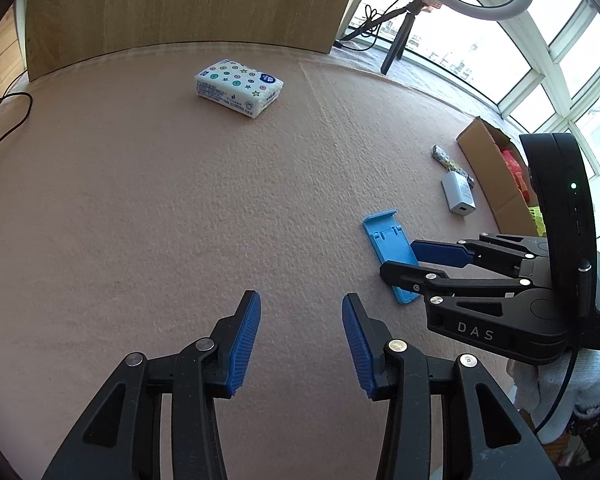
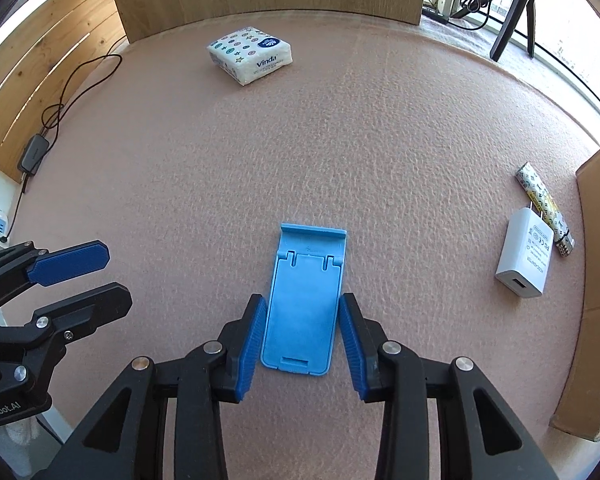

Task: Organize objects
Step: 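Grasp the blue phone stand with the right tool and lift it, then carry the phone stand into the box and open the right tool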

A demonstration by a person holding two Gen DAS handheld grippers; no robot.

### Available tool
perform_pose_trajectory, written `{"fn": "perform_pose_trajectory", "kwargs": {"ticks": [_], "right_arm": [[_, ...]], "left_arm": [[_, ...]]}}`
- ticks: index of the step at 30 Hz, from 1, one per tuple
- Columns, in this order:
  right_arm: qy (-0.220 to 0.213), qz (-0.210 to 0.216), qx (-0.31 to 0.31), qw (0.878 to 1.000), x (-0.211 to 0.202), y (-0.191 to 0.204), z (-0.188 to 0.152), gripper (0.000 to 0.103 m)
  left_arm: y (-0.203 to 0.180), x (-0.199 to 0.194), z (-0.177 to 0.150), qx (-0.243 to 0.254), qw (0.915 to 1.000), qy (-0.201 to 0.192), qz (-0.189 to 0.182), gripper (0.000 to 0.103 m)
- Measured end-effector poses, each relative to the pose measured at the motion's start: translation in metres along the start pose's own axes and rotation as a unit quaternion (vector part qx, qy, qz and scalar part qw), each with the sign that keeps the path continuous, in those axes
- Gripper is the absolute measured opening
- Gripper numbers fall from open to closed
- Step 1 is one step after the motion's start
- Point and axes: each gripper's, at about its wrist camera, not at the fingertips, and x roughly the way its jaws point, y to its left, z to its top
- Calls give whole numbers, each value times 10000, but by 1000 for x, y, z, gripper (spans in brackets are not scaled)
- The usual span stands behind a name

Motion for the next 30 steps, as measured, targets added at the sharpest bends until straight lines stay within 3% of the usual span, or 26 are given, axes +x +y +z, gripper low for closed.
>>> {"fn": "perform_pose_trajectory", "kwargs": {"ticks": [7,19,30], "right_arm": [[-131,104,121,9998,-9,-7,-5,34],[-615,53,355,9975,-59,-47,-18,33],[-1299,-435,990,9856,-125,-139,-30,33]], "left_arm": [[-4,3,0,38,10000,30,-12,46],[-34,18,8,199,9997,94,-121,46],[-74,32,19,433,9986,122,-263,46]]}}
